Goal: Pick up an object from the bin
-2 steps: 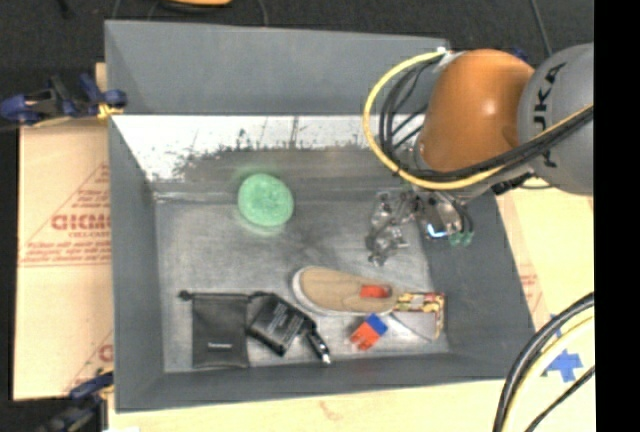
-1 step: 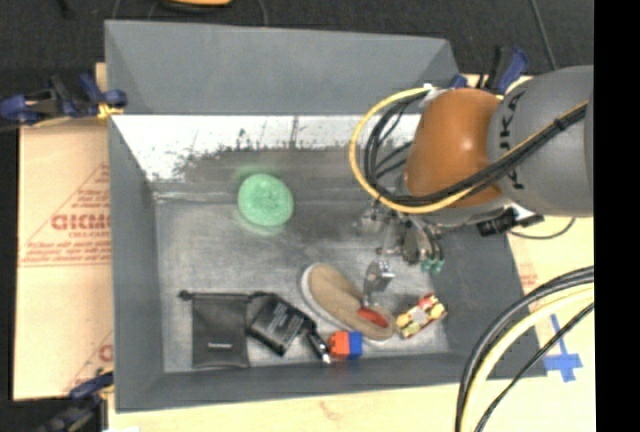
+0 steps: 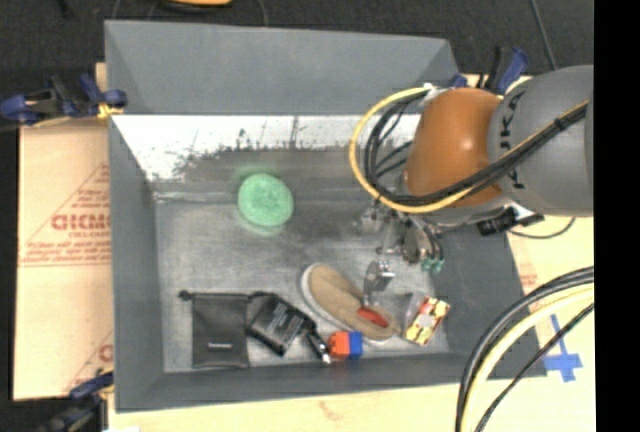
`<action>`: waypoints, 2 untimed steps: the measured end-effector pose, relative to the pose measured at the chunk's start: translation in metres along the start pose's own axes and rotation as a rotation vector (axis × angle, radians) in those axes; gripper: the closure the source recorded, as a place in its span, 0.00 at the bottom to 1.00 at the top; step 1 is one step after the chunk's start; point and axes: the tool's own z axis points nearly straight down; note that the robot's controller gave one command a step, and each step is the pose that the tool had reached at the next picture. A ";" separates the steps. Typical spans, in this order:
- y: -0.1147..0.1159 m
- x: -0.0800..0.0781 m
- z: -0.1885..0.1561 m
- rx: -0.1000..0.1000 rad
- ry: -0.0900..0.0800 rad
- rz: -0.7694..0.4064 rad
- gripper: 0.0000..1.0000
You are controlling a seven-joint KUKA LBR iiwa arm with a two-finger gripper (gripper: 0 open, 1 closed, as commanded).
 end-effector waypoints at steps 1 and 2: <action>0.036 0.038 0.037 0.003 0.002 -0.055 1.00; 0.036 0.038 0.037 0.003 0.002 -0.055 1.00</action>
Offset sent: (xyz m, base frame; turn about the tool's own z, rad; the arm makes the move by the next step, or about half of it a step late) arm 0.0000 0.0000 0.0000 0.0000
